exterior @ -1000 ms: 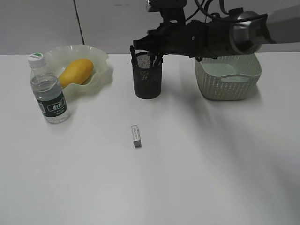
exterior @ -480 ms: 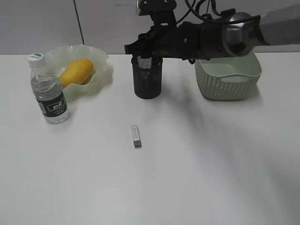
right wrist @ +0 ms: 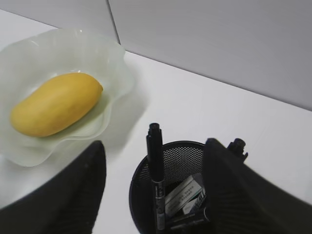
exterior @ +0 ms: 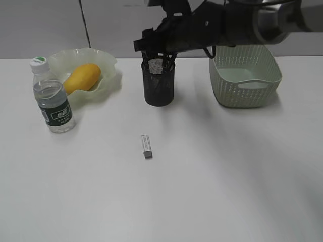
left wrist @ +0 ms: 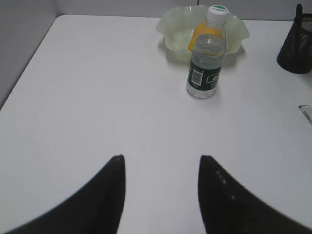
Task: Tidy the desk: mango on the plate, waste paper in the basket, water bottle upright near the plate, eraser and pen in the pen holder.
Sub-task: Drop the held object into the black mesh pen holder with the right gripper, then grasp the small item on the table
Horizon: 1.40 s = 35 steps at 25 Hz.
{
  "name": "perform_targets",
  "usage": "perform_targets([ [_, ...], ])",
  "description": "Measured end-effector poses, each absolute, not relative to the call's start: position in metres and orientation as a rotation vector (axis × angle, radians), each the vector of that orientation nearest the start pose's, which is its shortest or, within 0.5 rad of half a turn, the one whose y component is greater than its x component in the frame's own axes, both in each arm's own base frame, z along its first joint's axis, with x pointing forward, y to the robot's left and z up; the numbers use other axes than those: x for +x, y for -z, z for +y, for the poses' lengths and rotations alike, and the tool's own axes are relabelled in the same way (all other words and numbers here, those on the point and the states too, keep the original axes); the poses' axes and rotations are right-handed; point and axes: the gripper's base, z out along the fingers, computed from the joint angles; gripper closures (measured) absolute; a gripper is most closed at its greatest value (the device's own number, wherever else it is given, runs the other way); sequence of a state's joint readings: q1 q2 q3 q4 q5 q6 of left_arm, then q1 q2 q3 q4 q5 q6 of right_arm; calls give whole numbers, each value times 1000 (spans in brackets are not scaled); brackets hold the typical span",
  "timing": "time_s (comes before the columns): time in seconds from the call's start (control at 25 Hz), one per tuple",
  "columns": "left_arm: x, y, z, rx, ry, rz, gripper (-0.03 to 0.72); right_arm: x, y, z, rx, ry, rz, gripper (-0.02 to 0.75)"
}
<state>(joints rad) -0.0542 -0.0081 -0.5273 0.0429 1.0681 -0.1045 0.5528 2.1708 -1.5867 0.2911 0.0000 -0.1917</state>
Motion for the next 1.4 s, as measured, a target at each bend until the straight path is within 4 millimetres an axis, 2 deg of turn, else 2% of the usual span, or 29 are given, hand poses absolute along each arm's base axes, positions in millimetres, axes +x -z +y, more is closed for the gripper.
perform_targets([
  [0.16,-10,-284,4,-54,44,2015,316,414,-227,259,-510,-423,2068,215],
  [0.4,-10,-284,5,-54,41,2015,316,378,-277,247,-619,-467,2216,208],
  [0.6,-10,-284,5,-54,41,2015,316,366,-307,227,-536,-499,2278,208],
  [0.72,-10,-284,5,-54,40,2015,316,374,-310,198,-445,-432,2341,208],
  [0.88,-10,-284,5,-54,40,2015,316,385,-306,143,-326,-300,2488,207],
  [1.08,-10,-284,5,-54,40,2015,316,385,-304,82,-164,-217,2653,208],
  [1.2,-10,-284,5,-54,40,2015,316,382,-302,59,-104,-194,2729,208],
  [1.4,-10,-284,5,-54,40,2015,316,376,-299,50,-117,-177,2820,206],
])
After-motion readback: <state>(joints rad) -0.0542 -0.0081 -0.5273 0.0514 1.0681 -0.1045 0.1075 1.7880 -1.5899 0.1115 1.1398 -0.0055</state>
